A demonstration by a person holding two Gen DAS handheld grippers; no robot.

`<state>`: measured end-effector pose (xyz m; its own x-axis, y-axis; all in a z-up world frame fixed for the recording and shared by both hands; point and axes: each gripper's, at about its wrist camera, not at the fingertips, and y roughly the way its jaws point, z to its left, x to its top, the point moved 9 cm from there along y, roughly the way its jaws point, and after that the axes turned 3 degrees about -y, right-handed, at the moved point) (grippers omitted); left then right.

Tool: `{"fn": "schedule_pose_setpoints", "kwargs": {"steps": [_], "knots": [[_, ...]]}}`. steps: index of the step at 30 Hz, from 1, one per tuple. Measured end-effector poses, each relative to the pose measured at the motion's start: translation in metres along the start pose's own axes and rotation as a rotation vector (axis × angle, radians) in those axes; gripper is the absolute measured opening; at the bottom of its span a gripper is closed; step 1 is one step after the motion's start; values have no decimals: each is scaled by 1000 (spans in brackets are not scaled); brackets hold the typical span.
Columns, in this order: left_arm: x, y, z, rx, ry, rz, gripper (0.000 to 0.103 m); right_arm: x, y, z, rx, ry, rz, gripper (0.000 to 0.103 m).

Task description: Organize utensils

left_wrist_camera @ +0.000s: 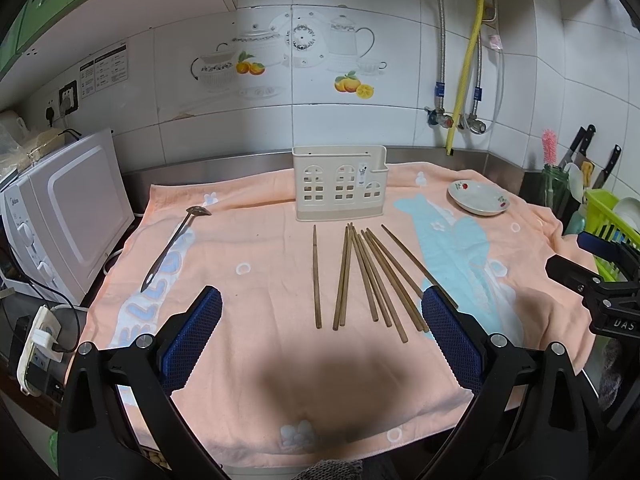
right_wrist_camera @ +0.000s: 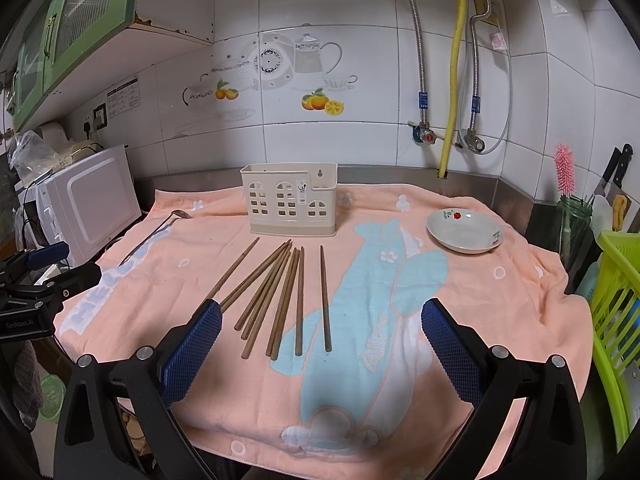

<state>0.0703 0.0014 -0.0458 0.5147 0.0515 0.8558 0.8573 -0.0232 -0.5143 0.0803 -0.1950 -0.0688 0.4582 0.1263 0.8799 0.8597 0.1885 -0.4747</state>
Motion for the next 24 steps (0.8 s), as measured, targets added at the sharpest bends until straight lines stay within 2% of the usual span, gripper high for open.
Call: {"fn": "schedule_pose_setpoints", "kwargs": {"steps": [24], "knots": [[-1,0,-4,5,10,3,98,3,-1,2,6,-2,2,97]]}}
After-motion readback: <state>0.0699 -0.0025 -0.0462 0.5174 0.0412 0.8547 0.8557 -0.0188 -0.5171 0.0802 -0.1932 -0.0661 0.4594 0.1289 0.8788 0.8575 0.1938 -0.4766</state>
